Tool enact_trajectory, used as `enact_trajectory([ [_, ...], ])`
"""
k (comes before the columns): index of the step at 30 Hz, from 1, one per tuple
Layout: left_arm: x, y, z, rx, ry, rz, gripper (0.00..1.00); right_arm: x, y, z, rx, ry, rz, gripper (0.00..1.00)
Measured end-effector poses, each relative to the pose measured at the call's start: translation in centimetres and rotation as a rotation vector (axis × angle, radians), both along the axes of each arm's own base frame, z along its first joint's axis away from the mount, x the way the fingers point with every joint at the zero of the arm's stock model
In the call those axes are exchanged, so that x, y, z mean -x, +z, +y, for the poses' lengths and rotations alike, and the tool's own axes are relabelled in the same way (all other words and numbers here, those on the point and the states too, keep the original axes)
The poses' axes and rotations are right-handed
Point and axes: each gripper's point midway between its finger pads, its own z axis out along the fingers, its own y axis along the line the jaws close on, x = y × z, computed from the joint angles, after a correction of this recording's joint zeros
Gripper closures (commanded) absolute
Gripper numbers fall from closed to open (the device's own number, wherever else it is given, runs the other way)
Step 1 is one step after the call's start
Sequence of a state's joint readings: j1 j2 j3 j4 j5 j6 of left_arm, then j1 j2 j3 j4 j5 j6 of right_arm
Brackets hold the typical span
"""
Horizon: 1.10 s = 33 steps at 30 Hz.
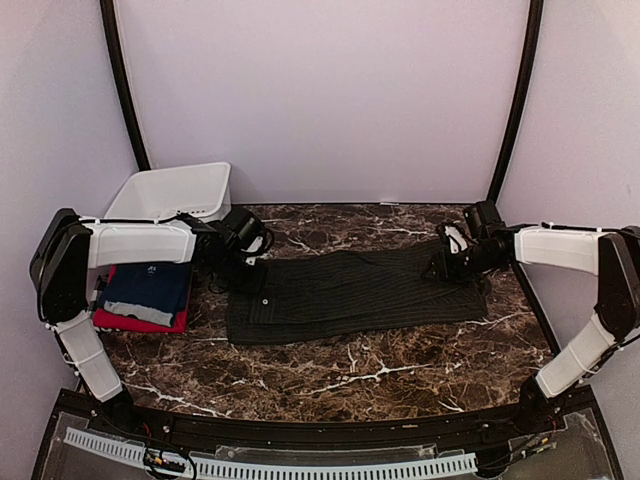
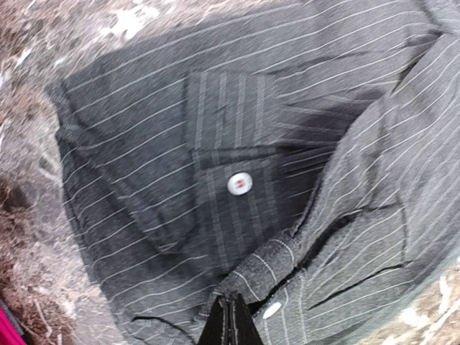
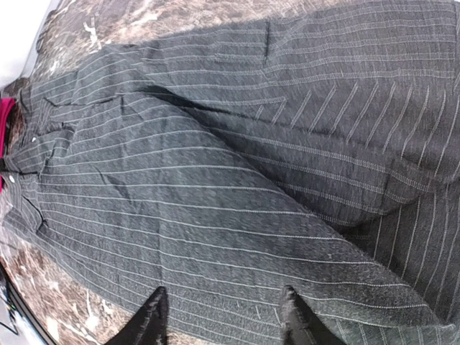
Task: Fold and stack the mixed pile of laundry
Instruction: Adjust the rectangle-folded shirt at the center of the board, then rotate the rectangle-folded shirt at the center of the board.
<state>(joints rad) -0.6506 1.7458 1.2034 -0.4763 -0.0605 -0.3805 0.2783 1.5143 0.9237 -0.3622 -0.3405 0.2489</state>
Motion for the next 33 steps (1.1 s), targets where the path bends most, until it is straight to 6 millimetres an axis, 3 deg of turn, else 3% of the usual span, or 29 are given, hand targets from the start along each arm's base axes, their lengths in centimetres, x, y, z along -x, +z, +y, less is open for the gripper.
enact_trajectory([
  [5,-0.1,-1.3,1.5,-0.081,0.024,-0.004,0.63,0.8,-1.0,-0.1,-0.008,-0.010,0.035,0.65],
  [9,-0.3,-1.4,2.0,-0.121,0.029,-0.022,0.54,1.1,-1.4,-0.1,-0.010,-0.016,0.049,0.67],
  [14,-1.0,-0.5,1.3,-0.129,-0.020,-0.056,0.53,0.9,-3.2,-0.3,0.003,-0.041,0.092,0.68],
  [18,-3.2,1.2,-0.5,-0.112,-0.058,-0.109,0.54,0.8,-5.6,-0.6,0.023,-0.066,0.153,0.68],
  [22,-5.2,0.0,-2.0,-0.130,-0.079,-0.116,0.57,0.0,-6.8,-1.0,0.048,-0.079,0.194,0.71],
  [27,-4.3,-5.1,-1.1,-0.209,-0.084,-0.025,0.61,-3.9,-6.8,-1.0,0.110,-0.066,0.179,0.74],
  [30,-3.6,-5.2,-0.9,-0.220,-0.087,-0.023,0.64,-6.3,-6.9,-1.0,0.161,-0.053,0.166,0.75],
  [33,-1.5,-5.4,-1.0,-0.228,-0.098,-0.015,0.66,-8.9,-6.8,-0.7,0.194,-0.034,0.147,0.76],
])
